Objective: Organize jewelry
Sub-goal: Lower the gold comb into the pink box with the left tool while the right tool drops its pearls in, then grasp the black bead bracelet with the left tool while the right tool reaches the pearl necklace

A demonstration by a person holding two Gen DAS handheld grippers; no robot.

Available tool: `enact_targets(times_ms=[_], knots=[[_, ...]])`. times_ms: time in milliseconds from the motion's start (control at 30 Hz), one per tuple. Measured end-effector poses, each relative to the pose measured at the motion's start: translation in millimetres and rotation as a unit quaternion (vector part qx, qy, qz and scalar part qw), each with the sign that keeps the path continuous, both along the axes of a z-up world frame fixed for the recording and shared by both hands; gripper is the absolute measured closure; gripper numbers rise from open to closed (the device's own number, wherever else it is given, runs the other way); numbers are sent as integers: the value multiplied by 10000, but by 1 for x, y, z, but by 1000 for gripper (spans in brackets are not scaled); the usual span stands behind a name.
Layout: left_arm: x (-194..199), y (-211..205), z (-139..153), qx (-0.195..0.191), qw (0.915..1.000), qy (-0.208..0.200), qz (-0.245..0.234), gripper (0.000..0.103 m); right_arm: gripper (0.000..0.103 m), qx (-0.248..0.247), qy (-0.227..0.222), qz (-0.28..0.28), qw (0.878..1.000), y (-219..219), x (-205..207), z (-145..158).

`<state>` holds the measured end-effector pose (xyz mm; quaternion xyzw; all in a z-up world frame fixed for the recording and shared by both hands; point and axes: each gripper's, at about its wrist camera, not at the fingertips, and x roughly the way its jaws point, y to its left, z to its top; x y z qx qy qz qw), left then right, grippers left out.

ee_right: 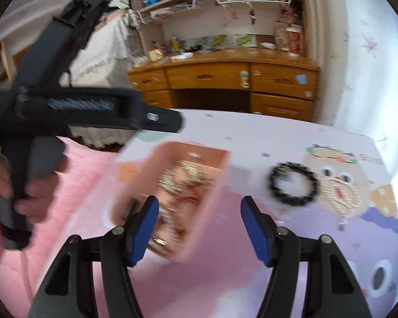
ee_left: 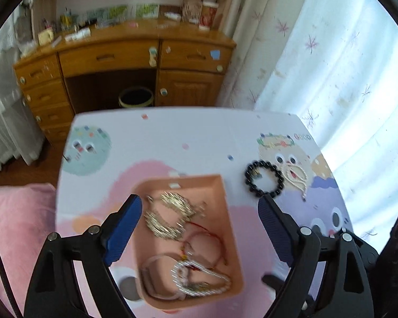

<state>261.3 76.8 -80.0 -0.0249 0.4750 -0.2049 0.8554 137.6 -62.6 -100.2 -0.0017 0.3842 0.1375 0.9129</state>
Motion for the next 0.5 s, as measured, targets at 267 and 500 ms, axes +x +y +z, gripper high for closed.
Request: enact_targets(times_ms=[267,500], knots=[[-3,-44,-5,229,9976,636,181,15,37,-1084,276,-353,9931,-60,2,-23],[-2,-93,-9,121,9903,1293,493,15,30,-1918,276,-342,9805,-105,19,-37]])
